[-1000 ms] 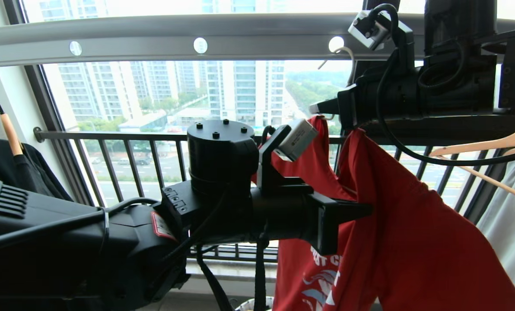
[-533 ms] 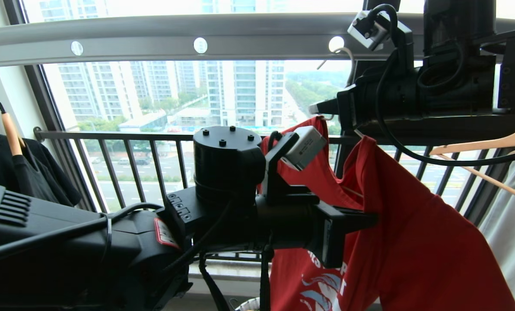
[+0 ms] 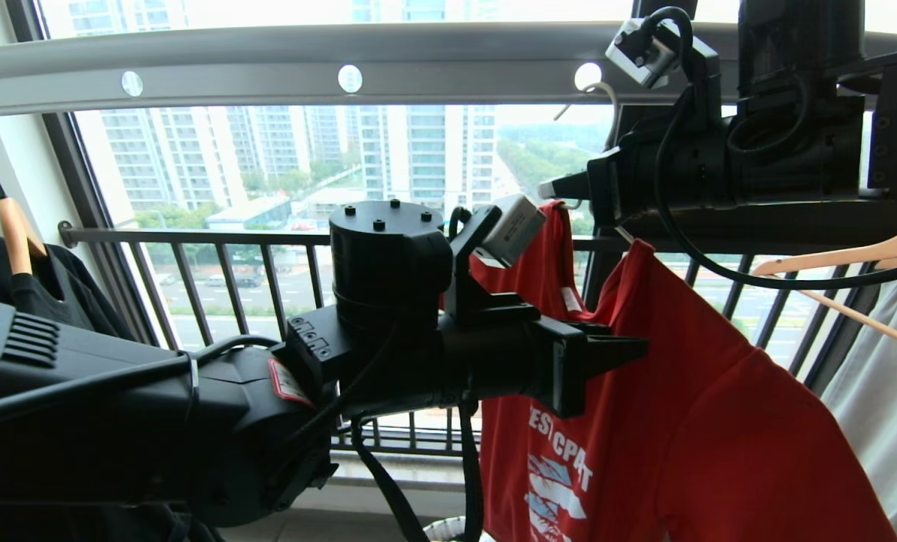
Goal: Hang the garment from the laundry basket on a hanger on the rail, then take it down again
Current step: Take the clothes off the clothes rack
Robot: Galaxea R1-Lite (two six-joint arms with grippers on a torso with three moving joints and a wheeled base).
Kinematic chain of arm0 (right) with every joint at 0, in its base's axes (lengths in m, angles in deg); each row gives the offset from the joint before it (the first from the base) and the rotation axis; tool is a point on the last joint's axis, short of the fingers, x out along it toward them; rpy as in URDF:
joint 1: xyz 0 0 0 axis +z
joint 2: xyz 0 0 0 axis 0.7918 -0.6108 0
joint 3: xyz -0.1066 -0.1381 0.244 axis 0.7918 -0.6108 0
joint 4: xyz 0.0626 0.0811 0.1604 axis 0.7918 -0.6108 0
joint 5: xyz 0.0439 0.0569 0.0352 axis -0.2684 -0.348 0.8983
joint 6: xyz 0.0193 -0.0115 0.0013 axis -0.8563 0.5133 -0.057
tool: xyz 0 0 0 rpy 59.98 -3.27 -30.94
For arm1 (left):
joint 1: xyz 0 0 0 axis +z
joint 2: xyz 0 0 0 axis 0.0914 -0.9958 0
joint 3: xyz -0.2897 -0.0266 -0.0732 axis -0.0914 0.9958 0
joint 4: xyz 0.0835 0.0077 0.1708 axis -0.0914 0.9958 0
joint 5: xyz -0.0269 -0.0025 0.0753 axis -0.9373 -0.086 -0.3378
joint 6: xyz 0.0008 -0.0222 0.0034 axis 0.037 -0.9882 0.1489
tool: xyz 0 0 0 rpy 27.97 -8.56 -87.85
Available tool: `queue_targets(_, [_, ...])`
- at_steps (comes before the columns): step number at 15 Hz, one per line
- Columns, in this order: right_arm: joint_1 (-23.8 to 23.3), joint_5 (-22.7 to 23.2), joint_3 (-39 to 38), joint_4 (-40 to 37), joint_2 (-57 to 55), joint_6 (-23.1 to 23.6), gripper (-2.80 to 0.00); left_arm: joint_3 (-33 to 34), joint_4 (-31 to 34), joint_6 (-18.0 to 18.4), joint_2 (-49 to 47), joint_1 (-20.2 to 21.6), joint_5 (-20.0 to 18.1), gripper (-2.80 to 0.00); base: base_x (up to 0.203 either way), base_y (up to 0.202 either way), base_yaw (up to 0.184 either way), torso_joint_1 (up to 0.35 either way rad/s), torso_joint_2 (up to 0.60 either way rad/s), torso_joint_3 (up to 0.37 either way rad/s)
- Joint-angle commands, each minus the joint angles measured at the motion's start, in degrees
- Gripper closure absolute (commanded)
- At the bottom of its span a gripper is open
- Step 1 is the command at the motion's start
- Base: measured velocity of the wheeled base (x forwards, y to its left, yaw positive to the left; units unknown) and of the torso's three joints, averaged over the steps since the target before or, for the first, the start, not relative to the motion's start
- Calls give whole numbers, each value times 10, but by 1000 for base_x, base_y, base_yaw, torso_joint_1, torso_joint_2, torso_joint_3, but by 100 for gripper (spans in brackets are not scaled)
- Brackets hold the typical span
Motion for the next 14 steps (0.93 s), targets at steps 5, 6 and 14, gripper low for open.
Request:
queue_targets(5, [0, 0, 3, 0, 2, 0, 0, -17, 30, 48, 41, 74, 0, -280, 0, 0, 0, 0, 0, 0])
queue_targets(6, [0, 0, 2, 0, 2, 0, 0, -21, 40, 72, 37, 80, 2, -280, 0, 0, 0, 0, 0, 0])
queue_targets(14, [1, 0, 3, -1, 5, 1, 0, -105, 7, 91, -92, 68, 176, -280, 0, 0, 0, 0, 0, 0])
